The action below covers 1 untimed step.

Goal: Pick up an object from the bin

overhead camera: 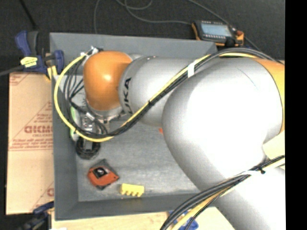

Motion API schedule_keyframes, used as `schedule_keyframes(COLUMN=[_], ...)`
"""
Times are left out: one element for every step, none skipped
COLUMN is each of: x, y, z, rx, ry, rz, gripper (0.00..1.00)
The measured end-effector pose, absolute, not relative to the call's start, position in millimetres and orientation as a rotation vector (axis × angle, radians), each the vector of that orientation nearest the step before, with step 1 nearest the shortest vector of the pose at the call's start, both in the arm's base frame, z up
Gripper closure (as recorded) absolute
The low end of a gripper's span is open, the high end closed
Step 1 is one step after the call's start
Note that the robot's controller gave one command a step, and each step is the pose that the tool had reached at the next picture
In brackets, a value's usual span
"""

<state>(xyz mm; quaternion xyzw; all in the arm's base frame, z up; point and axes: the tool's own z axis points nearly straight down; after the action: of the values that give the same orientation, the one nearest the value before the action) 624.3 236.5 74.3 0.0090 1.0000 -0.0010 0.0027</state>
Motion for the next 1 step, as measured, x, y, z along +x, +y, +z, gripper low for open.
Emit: schedule_keyframes(x=[619.2], y=[230.8], z=[120.1], rx=[0.031], ry=[3.145], rz=[-0.003], gripper=[1.00])
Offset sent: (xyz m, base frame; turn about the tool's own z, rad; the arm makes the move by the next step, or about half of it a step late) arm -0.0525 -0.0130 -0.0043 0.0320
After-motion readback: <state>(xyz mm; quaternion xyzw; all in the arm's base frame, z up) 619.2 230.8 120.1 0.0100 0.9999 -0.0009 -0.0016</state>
